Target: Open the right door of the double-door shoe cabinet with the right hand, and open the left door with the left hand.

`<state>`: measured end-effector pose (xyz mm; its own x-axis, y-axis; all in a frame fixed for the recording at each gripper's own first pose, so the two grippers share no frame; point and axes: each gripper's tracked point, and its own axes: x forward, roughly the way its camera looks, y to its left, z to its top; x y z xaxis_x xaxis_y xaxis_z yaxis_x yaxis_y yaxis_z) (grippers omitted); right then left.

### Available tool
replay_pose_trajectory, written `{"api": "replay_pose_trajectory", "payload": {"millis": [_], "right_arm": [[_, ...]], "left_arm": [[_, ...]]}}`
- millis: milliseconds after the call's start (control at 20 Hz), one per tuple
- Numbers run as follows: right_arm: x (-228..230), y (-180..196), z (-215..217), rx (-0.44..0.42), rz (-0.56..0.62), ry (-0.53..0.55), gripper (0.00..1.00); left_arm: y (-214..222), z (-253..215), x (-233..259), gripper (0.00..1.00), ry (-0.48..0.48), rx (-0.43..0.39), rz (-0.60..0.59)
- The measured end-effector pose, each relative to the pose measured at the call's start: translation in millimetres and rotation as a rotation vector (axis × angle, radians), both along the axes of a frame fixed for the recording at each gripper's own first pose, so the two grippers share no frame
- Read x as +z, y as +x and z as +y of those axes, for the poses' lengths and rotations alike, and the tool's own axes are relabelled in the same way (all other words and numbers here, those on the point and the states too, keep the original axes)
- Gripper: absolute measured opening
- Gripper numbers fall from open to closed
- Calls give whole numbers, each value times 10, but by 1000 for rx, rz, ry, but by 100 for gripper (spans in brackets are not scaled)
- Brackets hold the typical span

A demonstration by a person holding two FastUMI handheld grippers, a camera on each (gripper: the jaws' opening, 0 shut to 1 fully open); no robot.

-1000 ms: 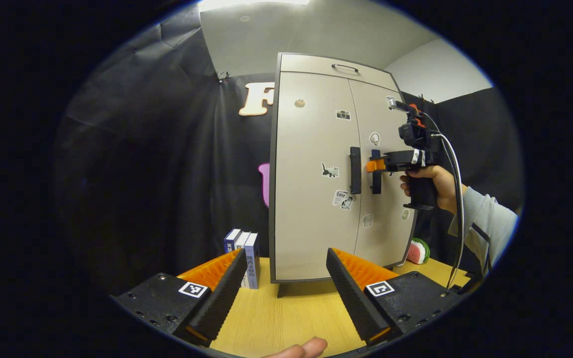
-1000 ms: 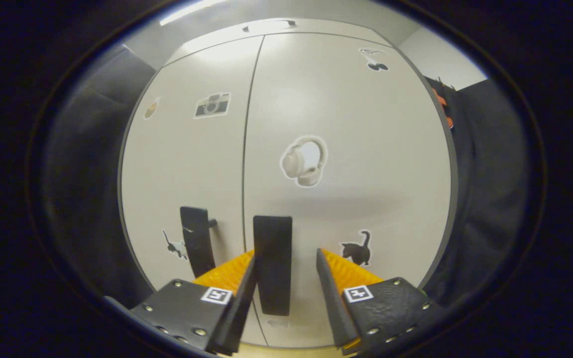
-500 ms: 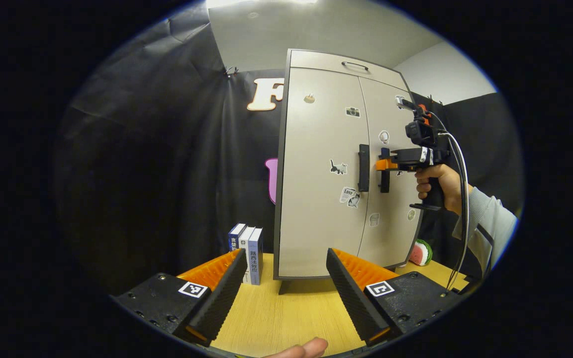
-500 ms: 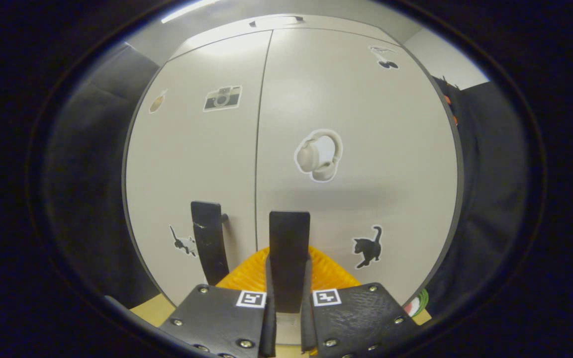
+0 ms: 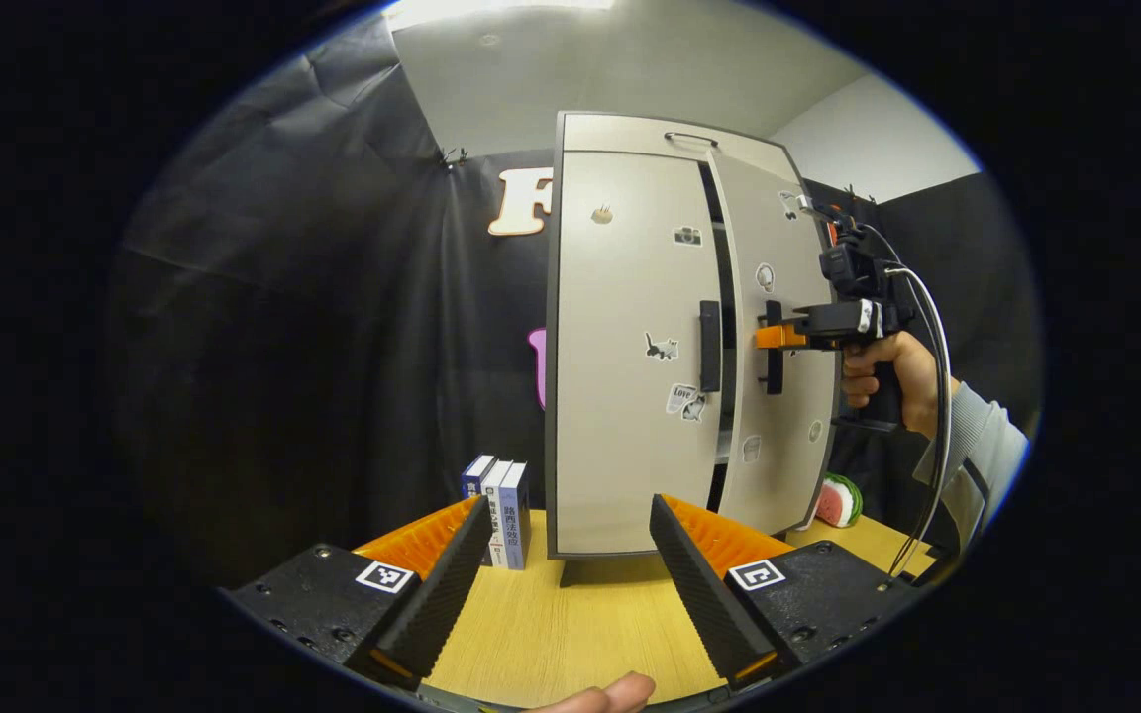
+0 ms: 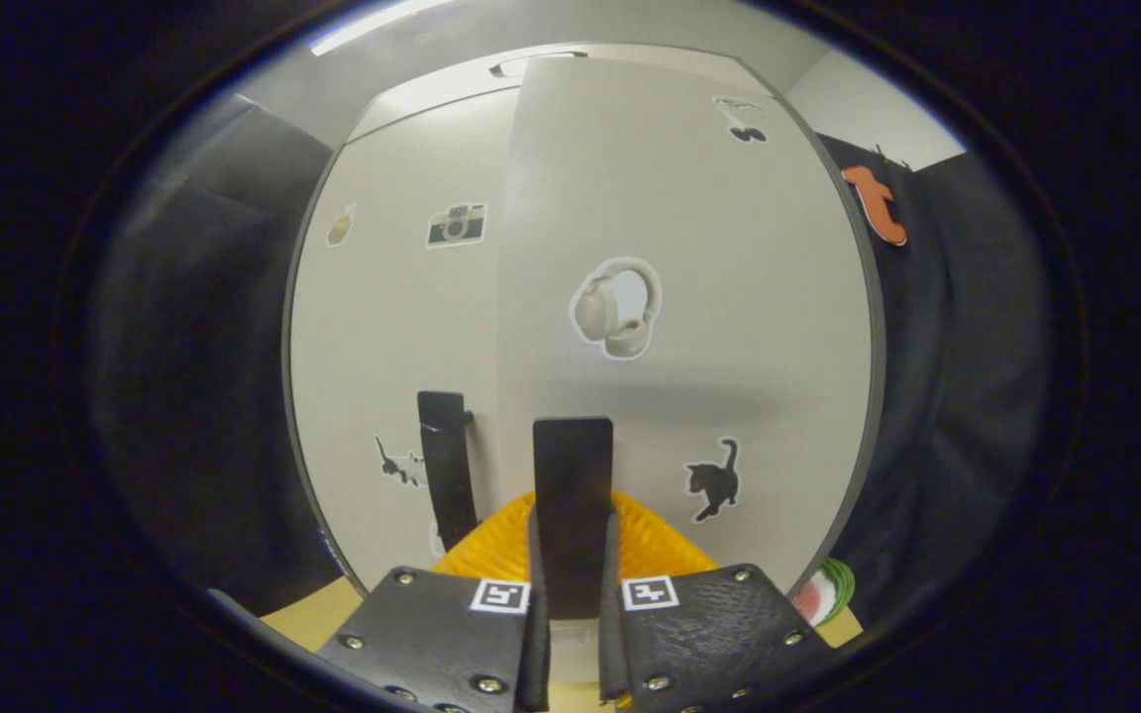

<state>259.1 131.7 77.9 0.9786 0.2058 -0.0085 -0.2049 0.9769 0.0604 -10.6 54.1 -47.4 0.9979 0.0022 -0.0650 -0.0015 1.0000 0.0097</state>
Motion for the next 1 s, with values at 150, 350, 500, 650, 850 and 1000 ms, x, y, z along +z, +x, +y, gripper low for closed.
{"api": "replay_pose_trajectory", "payload": {"millis": [150, 350, 500, 650, 850, 1000], "right_arm": [[-18, -150, -65, 19, 16, -2, 19], [-13, -360, -202, 77, 38, 21, 19], [-29, -426, -285, 96, 32, 18, 19], [-31, -516, -390, 112, 29, 12, 19], [-28, -653, -579, 128, 23, 14, 19], [-25, -723, -699, 130, 25, 10, 19]], "left_arm": [[-50, -103, -1, 99, -2, -8, 4], [-80, -260, 28, 99, 2, -11, 0], [-67, -405, 28, 100, 5, -25, 5], [-38, -543, 20, 100, 26, -40, 9], [1, -756, 37, 100, 6, -69, -3], [49, -929, 28, 99, -1, -96, -3]]}}
